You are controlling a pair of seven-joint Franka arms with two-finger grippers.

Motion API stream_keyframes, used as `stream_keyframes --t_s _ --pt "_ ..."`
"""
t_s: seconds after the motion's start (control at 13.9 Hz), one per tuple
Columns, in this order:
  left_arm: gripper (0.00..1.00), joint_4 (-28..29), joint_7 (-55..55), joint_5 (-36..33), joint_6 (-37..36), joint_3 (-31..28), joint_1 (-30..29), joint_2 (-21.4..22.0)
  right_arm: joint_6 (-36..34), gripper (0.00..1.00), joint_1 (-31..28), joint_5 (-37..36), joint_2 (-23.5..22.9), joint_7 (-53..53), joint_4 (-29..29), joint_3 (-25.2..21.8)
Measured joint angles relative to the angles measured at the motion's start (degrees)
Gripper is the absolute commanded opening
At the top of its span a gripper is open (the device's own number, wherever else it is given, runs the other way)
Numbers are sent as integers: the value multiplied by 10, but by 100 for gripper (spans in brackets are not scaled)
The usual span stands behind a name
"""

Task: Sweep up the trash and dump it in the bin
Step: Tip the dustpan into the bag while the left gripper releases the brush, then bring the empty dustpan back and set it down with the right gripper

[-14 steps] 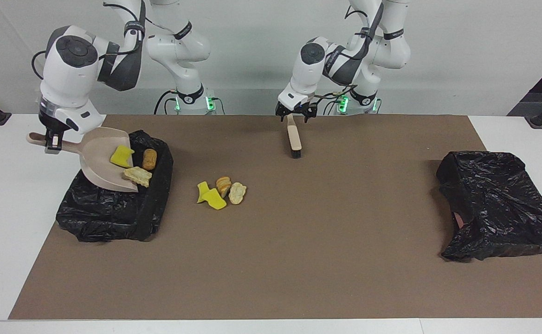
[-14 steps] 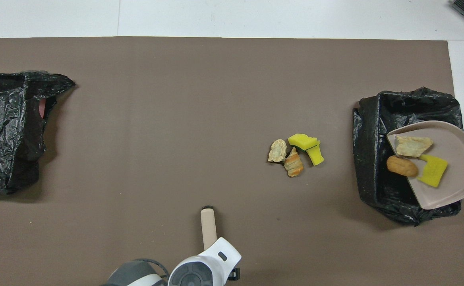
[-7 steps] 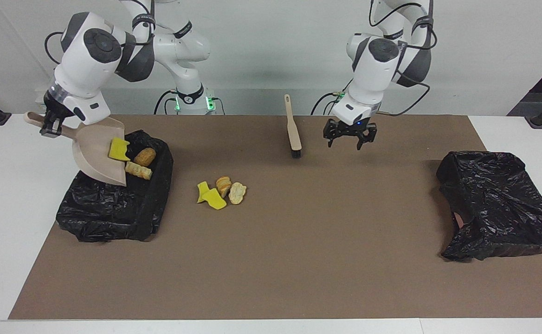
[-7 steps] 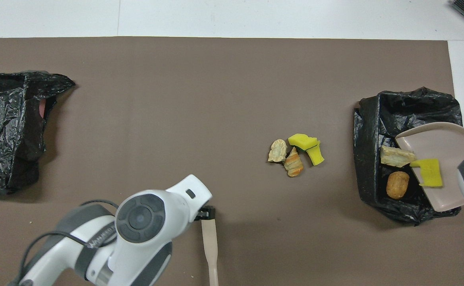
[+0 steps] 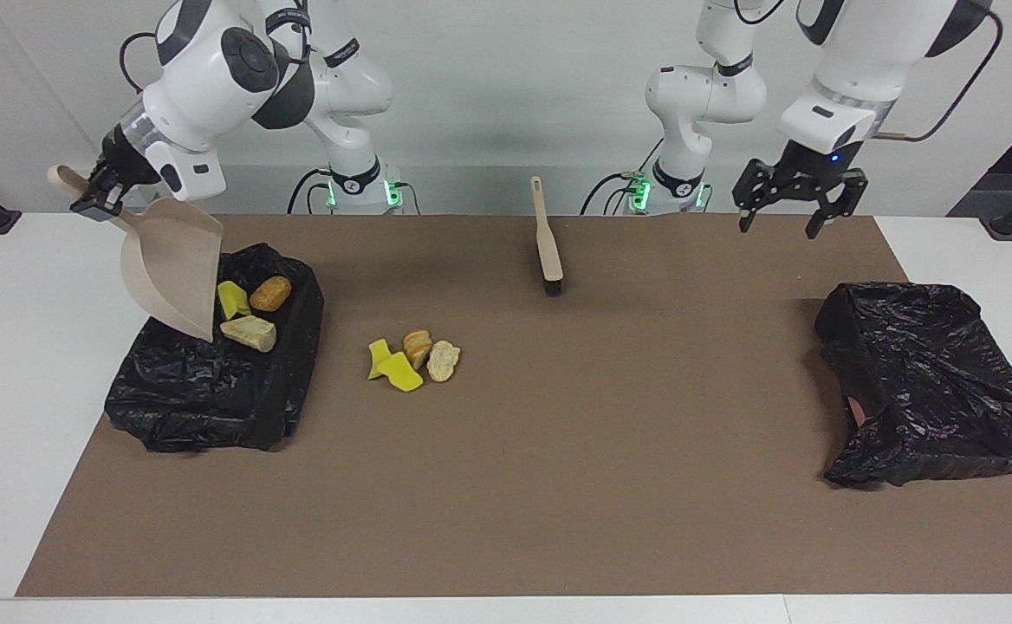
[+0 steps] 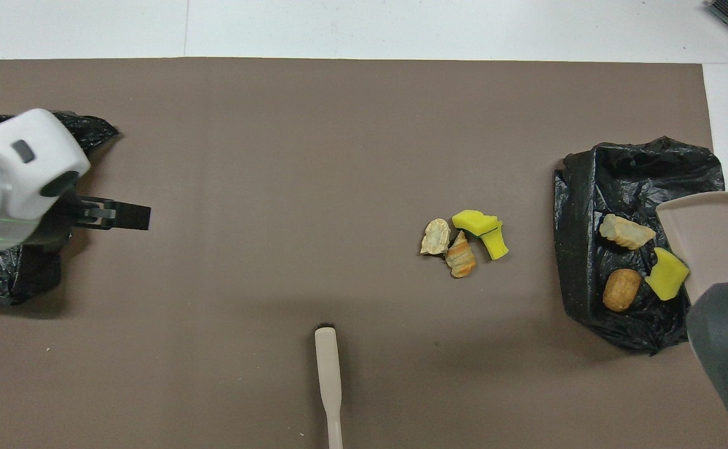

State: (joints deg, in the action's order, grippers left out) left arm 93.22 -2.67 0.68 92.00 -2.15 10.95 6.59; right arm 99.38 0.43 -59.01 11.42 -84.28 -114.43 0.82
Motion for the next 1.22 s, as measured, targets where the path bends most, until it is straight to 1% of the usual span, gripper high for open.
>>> stream_keyframes --t_s 0.14,0.29,0.5,0.65,0.79,1.01,1.15,1.22 --pt "100 -42 -29 0 -44 1 -22 -2 -10 0 0 -2 9 10 -11 9" --pt "100 -73 -41 0 -78 7 -38 -13 -40 0 0 14 16 33 -2 23" --pt "100 -110 -45 0 -99 30 -62 -44 -81 0 0 108 23 89 36 27" --pt "100 -120 -45 0 -100 32 -63 -49 -100 0 0 195 24 169 48 36" --pt "100 -126 -45 0 -105 32 -63 -48 -123 0 0 278 24 288 54 68" --pt "100 -128 -45 0 -110 30 -69 -47 -142 0 1 408 24 506 65 123" --pt "100 -128 -45 0 -111 27 -72 -46 -142 0 1 472 16 658 73 164" --pt "100 -128 -45 0 -111 27 -73 -45 -142 0 1 498 4 735 82 189"
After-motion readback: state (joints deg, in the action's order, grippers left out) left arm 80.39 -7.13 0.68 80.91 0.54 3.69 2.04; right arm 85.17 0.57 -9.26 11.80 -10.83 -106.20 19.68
